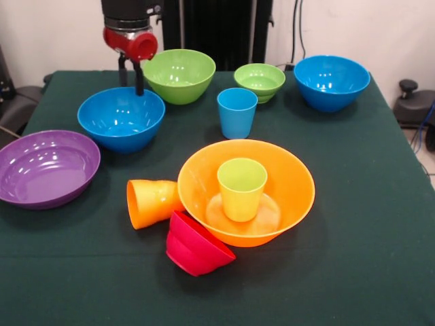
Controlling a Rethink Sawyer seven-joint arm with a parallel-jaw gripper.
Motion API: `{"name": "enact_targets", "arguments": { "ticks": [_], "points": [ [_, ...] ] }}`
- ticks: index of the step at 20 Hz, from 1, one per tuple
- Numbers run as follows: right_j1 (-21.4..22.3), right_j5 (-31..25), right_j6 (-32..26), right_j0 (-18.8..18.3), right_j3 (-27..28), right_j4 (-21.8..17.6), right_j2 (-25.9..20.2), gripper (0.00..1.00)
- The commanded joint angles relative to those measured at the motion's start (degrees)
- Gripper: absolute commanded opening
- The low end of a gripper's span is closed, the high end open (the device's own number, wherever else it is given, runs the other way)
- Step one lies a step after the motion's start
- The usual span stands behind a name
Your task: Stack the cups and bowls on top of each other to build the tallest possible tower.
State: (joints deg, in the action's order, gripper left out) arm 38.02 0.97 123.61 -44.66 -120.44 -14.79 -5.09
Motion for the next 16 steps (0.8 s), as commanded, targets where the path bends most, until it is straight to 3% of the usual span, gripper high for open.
{"name": "enact_targets", "arguments": {
  "ticks": [1,8,16],
  "points": [
    [-1.15,-3.32,9.90,6.20,-0.04,5.70,-4.27,1.00],
    [0.10,-4.97,9.76,10.56,1.18,9.81,-2.24,1.00],
    [-6.67,-0.67,6.56,11.98,6.70,9.32,-0.71,1.00]
  ]
}}
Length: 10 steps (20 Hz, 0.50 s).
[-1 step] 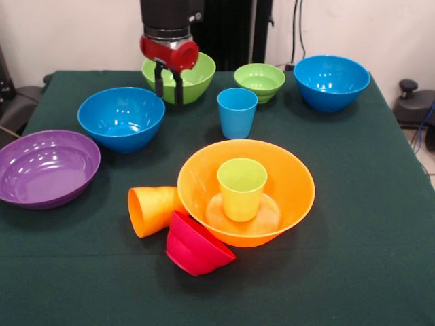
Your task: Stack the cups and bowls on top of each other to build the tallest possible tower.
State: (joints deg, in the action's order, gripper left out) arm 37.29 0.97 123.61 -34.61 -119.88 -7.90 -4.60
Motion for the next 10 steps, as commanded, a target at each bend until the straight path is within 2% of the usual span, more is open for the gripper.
{"name": "enact_targets", "arguments": {
  "ticks": [1,10],
  "points": [
    [-6.65,-0.30,6.55,2.19,6.64,2.41,-0.83,1.00],
    [-8.81,0.98,6.26,0.94,8.03,1.42,-0.37,1.00]
  ]
}}
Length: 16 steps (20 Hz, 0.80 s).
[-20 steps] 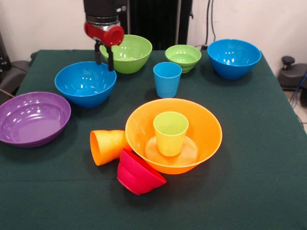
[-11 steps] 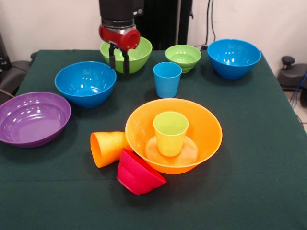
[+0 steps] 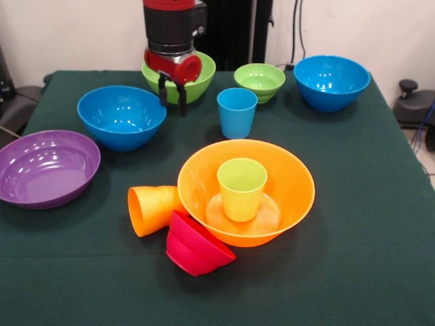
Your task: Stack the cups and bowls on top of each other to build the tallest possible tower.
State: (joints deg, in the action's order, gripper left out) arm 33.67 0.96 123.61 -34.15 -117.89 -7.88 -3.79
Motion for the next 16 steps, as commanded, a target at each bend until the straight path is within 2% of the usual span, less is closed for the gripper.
{"name": "enact_targets", "arguments": {
  "ticks": [1,8,10,13,16],
  "points": [
    [-5.09,0.87,6.08,0.23,6.03,1.24,-1.23,1.00],
    [-5.33,0.77,5.85,-0.30,6.37,1.09,-1.89,1.00],
    [-4.33,0.11,5.86,-0.42,5.78,1.14,-1.83,1.00],
    [-0.56,-2.61,5.52,-0.68,3.95,1.30,-1.43,1.00],
    [0.71,-3.79,5.13,-1.12,3.60,1.29,-1.97,1.00]
  ]
}}
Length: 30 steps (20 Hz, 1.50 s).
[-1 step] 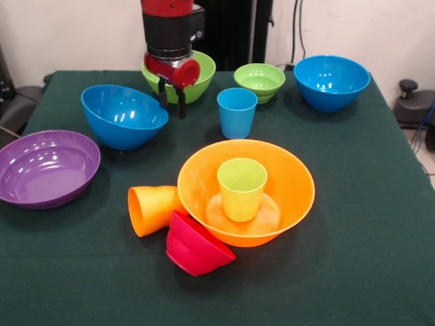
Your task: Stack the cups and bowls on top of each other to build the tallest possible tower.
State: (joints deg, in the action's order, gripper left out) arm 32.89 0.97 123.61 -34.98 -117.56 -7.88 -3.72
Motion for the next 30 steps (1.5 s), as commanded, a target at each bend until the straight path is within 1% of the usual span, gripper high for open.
{"name": "enact_targets", "arguments": {
  "ticks": [1,8,10,13,15,17,23,25,30],
  "points": [
    [1.62,-3.97,5.07,-0.48,3.28,1.32,-2.40,1.00],
    [5.45,-7.02,4.52,-0.99,2.31,1.77,-3.23,1.00],
    [5.25,-6.74,4.54,-1.01,2.38,1.68,-3.29,1.00],
    [2.66,-5.47,4.18,-0.67,4.47,1.36,-2.97,1.00],
    [-0.19,-3.62,4.19,-0.66,6.20,1.10,-2.95,1.00],
    [-2.06,-2.77,4.11,-0.62,7.77,1.06,-3.09,1.00],
    [-4.90,-1.44,4.63,0.38,10.17,1.13,-2.61,1.00],
    [-6.11,-1.16,4.44,0.33,11.40,0.99,-2.64,1.00],
    [-7.14,-1.11,3.89,-0.28,12.44,0.07,-2.57,1.00]
  ]
}}
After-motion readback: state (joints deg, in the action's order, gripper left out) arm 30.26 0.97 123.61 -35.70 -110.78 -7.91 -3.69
